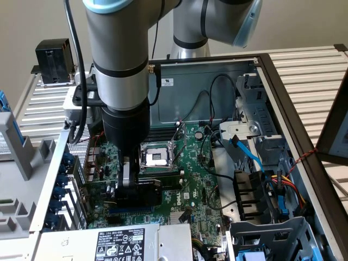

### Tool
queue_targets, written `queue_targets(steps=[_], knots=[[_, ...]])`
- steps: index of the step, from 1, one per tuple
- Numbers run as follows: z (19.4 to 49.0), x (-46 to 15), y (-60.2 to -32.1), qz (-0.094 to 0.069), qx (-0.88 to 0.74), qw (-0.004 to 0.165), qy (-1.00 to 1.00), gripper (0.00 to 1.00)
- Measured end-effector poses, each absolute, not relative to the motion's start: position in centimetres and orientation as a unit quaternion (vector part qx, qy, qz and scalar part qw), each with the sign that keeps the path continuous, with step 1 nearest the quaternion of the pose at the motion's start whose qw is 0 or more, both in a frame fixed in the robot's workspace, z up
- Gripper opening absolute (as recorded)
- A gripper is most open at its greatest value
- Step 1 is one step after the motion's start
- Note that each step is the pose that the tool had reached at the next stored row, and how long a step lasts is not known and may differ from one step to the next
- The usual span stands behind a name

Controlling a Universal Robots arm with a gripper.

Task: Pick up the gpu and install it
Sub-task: 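Press down on the gpu until it lock into place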

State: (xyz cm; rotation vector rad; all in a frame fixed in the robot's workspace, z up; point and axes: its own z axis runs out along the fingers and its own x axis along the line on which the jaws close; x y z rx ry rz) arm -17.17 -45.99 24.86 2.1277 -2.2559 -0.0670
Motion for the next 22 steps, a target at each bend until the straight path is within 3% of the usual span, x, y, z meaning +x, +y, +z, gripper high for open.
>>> queue_targets(steps=[22], knots=[[24.81, -17.34, -46.14, -0.021, 0.689, 0.020, -0.724, 0.26]])
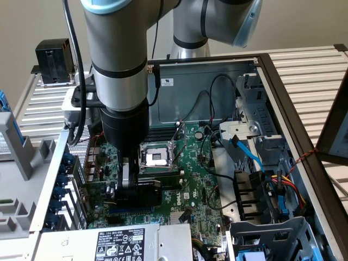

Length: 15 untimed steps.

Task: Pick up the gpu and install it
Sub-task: 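Press down on the gpu until it lock into place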

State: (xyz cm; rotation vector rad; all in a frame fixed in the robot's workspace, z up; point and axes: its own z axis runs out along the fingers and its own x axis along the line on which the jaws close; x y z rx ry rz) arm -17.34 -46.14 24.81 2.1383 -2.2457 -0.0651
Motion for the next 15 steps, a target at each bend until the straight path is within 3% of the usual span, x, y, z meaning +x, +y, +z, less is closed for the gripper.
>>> queue_targets(steps=[15], knots=[[24.88, -16.34, -46.14, -0.021, 0.686, 0.020, -0.727, 0.26]])
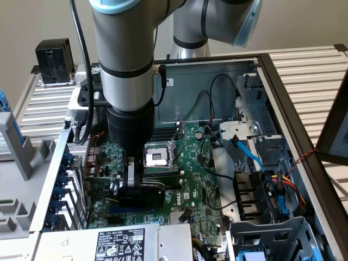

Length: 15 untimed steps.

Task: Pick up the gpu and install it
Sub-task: 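Press down on the gpu until it lock into place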

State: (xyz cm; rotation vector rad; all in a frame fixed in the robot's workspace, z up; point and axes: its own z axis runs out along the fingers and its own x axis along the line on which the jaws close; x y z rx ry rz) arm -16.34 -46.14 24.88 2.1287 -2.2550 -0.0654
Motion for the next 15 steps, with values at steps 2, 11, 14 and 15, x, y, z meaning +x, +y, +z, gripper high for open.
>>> queue_targets(steps=[2, 11, 14, 15], knots=[[24.88, -16.34, -46.14, -0.021, 0.686, 0.020, -0.727, 0.26], [24.88, -16.34, -46.14, -0.021, 0.686, 0.020, -0.727, 0.26], [24.88, -16.34, -46.14, -0.021, 0.686, 0.020, -0.727, 0.26], [24.88, -16.34, -46.14, -0.021, 0.686, 0.020, -0.727, 0.26]])
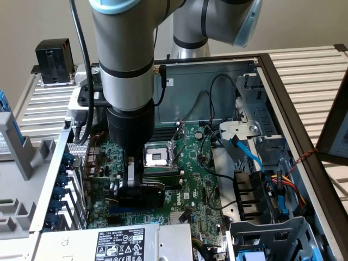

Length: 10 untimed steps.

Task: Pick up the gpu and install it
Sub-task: 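Press down on the gpu until it lock into place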

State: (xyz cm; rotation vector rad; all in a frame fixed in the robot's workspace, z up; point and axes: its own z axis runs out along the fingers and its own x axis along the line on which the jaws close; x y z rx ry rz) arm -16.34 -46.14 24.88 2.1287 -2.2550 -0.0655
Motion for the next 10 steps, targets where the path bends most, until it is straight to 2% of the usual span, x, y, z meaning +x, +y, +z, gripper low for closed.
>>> queue_targets(steps=[10], knots=[[24.88, -16.34, -46.14, -0.021, 0.686, 0.020, -0.727, 0.26]])
